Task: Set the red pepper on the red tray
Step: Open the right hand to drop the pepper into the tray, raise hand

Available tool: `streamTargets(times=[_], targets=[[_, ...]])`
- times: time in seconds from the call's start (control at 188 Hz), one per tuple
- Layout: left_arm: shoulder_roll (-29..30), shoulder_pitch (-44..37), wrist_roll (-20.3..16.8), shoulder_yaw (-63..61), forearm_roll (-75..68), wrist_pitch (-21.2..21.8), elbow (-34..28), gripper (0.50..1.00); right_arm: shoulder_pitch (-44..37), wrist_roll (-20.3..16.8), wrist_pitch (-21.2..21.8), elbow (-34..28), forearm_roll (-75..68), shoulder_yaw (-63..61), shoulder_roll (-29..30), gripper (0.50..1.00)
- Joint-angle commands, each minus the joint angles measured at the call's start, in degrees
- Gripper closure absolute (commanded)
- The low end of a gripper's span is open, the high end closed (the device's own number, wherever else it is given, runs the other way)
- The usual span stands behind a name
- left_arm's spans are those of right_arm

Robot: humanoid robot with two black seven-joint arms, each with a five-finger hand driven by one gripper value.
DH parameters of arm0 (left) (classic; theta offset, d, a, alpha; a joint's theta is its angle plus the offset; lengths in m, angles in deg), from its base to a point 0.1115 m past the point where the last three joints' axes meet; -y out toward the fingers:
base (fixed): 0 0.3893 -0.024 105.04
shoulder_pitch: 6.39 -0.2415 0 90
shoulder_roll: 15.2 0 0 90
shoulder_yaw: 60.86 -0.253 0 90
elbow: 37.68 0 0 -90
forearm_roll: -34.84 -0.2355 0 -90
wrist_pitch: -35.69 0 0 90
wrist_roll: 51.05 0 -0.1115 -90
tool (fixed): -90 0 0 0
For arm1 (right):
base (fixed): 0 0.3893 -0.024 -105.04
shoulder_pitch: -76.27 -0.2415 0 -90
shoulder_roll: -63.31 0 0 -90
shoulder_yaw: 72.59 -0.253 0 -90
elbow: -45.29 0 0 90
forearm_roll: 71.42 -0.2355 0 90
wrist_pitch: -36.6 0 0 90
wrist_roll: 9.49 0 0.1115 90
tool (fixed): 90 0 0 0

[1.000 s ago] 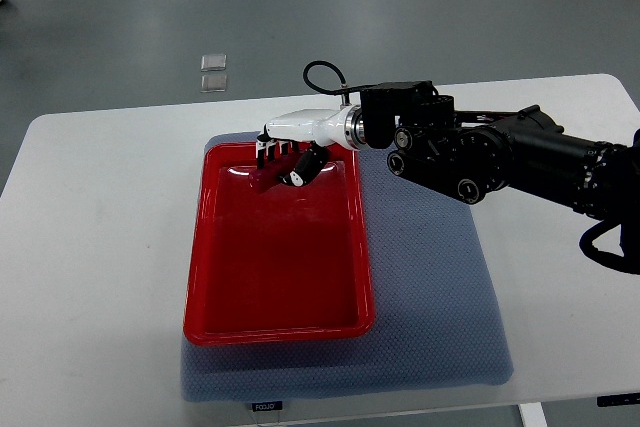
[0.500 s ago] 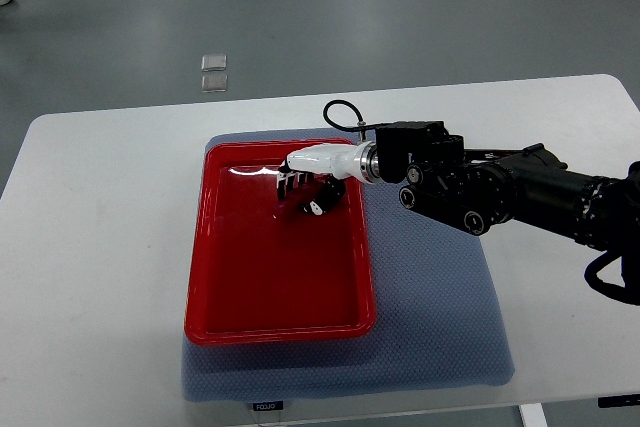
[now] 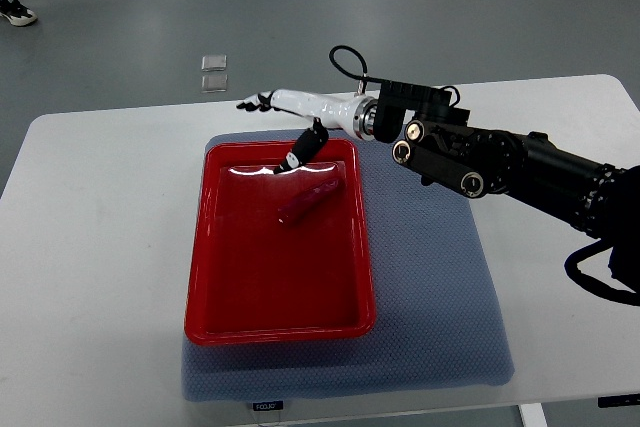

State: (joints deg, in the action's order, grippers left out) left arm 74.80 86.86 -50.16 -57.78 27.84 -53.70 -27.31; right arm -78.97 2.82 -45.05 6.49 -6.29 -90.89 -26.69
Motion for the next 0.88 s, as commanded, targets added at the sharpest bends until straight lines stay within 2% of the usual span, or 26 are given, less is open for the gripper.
streamTargets(times=[0.0,0.191,0.239,0.245,0.261,0.415,0.527,0.665,0.872], targets=[[0.0,0.0,-0.02,0.0,0.06,0.0,0.0,0.5,1.17,-0.01,1.4,-0.31,-7.81,-8.77,-0.43,0.589],[0.0,0.0,-0.02,-0.09,-0.03,0.0,0.09,0.5,10.39,0.08,2.89,-0.48,-31.27,-20.9,-2.9,0.589],[0.0,0.0,-0.02,-0.09,-0.03,0.0,0.09,0.5,10.4,0.08,2.89,-0.48,-31.28,-20.9,-2.9,0.589],[0.0,0.0,-0.02,-0.09,-0.03,0.0,0.09,0.5,12.84,0.08,3.59,-0.48,-37.72,-23.86,-2.72,0.589],[0.0,-0.08,-0.02,-0.09,-0.03,0.0,0.09,0.5,13.91,0.08,3.95,-0.4,-40.59,-24.77,-2.63,0.589],[0.0,0.0,-0.02,-0.09,0.06,0.0,0.09,0.5,19.63,0.08,8.87,-0.04,-52.64,-28.64,-2.81,0.589],[0.0,0.0,-0.02,0.0,-0.03,0.0,0.09,0.5,23.06,0.34,10.72,1.01,-55.54,-31.89,-2.98,0.589],[0.0,0.0,-0.02,0.0,0.06,0.0,0.0,0.5,26.47,3.06,13.43,1.71,-55.89,-36.36,-3.95,0.587],[0.0,0.0,-0.02,0.0,-0.03,0.0,0.09,0.5,26.92,3.24,13.79,4.0,-55.89,-36.9,-4.13,0.589]])
